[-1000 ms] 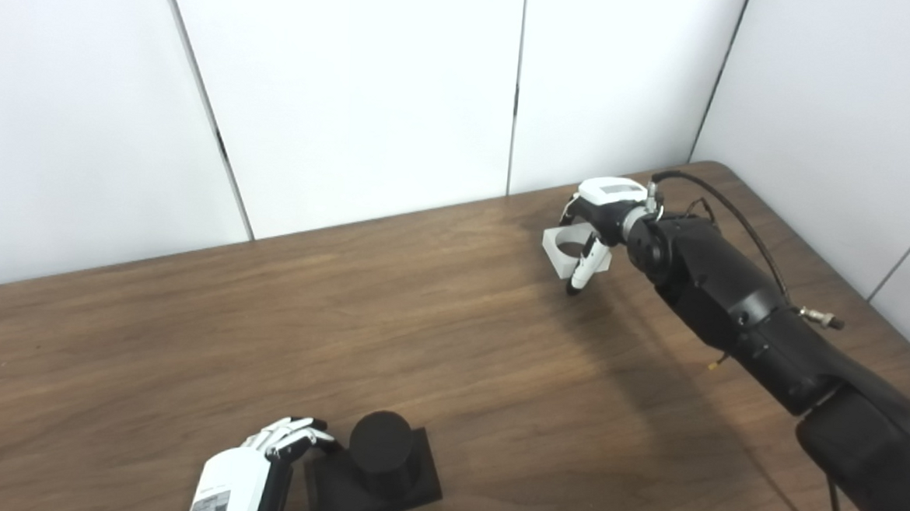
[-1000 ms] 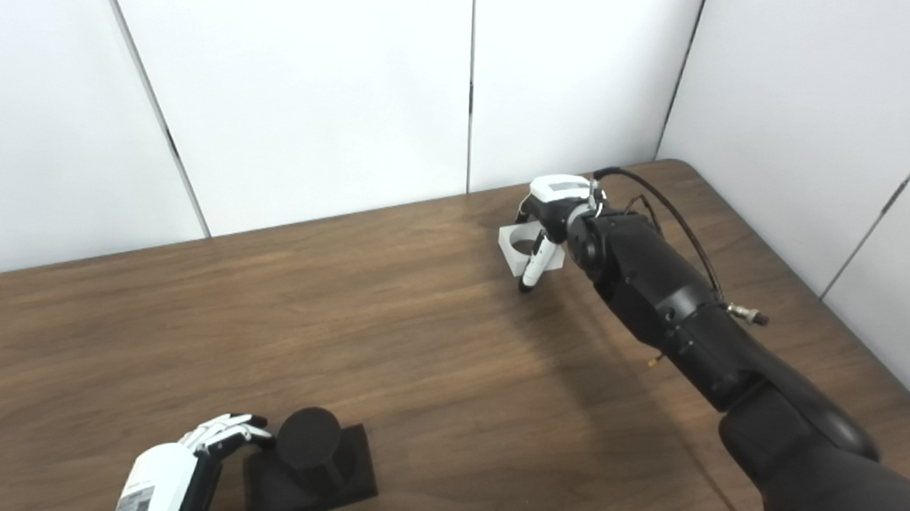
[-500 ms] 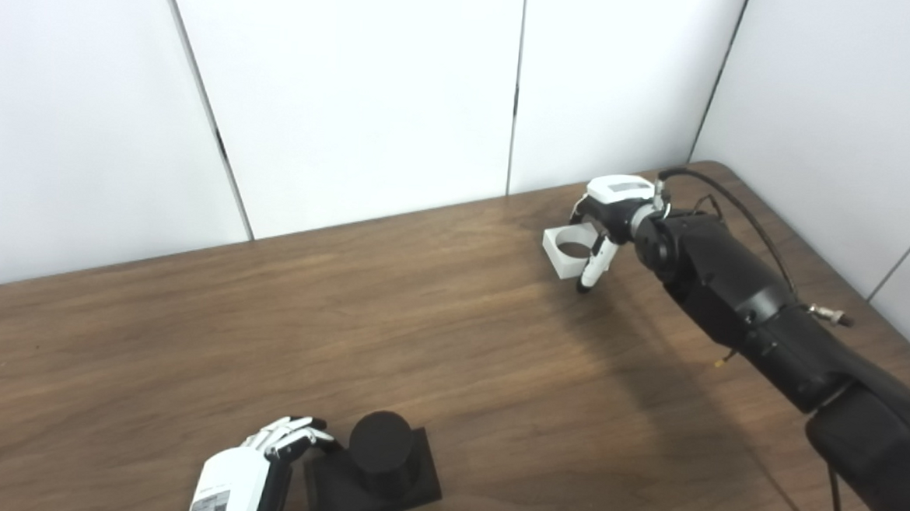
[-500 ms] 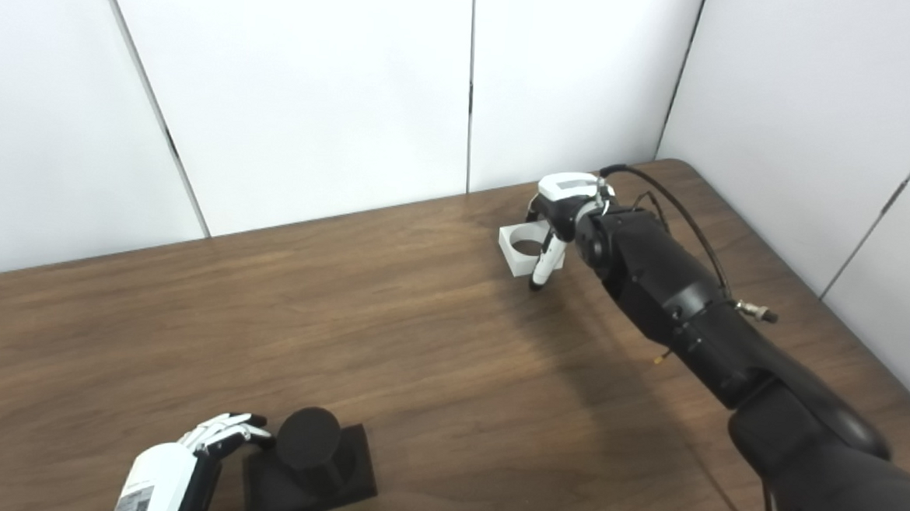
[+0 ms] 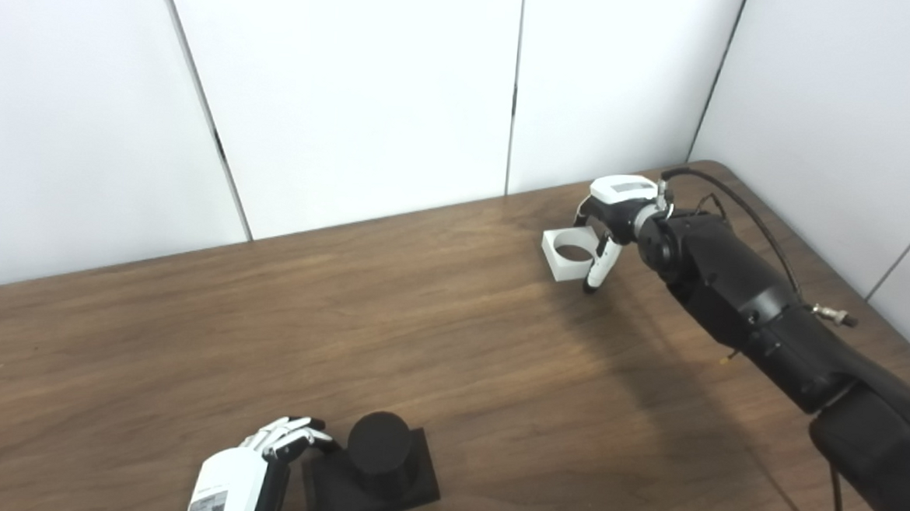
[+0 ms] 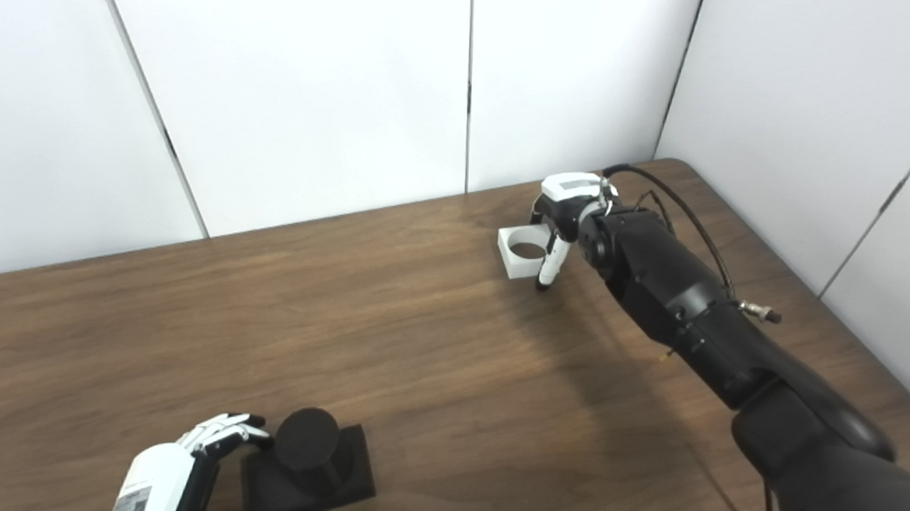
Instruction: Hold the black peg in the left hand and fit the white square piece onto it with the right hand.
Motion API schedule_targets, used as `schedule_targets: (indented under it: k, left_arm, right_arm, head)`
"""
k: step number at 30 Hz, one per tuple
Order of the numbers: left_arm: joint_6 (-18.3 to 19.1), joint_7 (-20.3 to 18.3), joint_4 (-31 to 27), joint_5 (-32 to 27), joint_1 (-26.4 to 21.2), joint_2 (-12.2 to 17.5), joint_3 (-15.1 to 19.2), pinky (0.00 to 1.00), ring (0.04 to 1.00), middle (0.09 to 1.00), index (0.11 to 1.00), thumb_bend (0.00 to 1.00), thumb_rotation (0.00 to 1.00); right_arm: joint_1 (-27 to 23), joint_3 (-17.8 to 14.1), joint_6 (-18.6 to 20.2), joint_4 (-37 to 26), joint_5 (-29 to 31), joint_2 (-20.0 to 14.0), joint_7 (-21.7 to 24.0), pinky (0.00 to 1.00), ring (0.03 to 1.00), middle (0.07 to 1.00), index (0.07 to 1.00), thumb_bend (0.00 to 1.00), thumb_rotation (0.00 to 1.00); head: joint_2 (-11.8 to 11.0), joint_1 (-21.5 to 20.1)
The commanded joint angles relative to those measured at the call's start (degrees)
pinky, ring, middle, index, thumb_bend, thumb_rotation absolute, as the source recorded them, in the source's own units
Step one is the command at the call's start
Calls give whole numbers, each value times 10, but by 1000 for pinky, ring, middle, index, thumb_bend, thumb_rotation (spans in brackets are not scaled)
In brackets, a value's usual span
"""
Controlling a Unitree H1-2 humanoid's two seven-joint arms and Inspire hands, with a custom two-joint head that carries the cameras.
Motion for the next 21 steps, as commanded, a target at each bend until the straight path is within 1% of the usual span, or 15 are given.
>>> schedule_targets:
  k: [1,13,21]
  left_arm:
    - [28,-52,37,-7,31,18,-4,762,835,781,487,513,39]
    - [29,-52,37,-6,30,19,-5,766,835,782,487,513,39]
    - [27,-50,38,-6,31,20,-5,764,833,781,487,513,39]
  right_arm:
    - [-13,-9,-7,-17,-4,-16,-10,928,960,918,706,822,224]
    - [-15,-13,-4,-16,2,-5,-13,935,957,917,725,826,234]
    - [-17,-7,-7,-12,-1,2,-14,918,954,919,735,828,266]
  head:
    - [1,0]
    - [2,-1]
    - [2,-1]
